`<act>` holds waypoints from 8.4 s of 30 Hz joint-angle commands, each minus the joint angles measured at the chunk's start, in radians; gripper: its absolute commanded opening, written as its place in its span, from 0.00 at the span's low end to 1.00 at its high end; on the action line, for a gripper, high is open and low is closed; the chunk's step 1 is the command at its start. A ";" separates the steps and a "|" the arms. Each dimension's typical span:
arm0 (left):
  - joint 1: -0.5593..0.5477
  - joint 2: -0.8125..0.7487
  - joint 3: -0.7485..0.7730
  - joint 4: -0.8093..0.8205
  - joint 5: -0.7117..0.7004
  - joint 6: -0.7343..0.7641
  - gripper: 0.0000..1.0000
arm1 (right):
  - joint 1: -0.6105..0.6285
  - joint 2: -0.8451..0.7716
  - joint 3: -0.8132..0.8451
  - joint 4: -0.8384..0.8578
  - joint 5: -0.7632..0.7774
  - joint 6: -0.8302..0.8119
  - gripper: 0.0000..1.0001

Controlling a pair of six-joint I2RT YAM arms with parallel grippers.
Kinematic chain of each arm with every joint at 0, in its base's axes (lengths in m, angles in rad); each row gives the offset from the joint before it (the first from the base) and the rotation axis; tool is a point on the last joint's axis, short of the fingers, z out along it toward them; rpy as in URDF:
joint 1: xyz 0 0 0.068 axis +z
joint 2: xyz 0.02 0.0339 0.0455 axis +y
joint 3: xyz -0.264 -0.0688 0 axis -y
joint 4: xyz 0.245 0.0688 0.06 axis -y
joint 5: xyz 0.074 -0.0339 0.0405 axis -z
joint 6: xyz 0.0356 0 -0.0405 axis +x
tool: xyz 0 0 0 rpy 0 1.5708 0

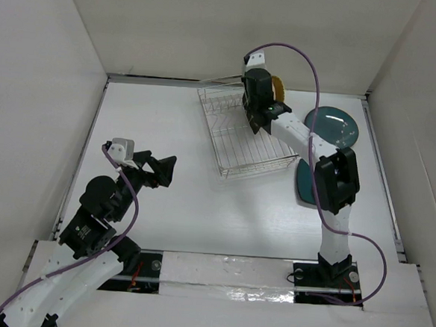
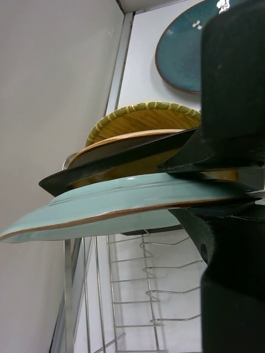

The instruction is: Load the plates into the dish rack

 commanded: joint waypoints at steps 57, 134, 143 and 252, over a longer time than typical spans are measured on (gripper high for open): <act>0.000 -0.070 -0.014 0.058 0.110 0.004 0.26 | -0.920 -0.198 -0.846 0.500 -0.730 1.048 0.68; 0.000 -0.065 -0.019 0.053 0.058 0.009 0.28 | 0.100 -0.049 -0.155 0.454 0.092 -0.031 0.00; 0.000 -0.071 -0.017 0.053 0.064 0.009 0.28 | 0.100 -0.105 -0.255 0.376 0.066 0.144 0.43; 0.000 -0.222 -0.026 0.062 0.140 -0.010 0.33 | -1.037 -0.928 -1.584 0.419 -0.665 1.135 0.83</act>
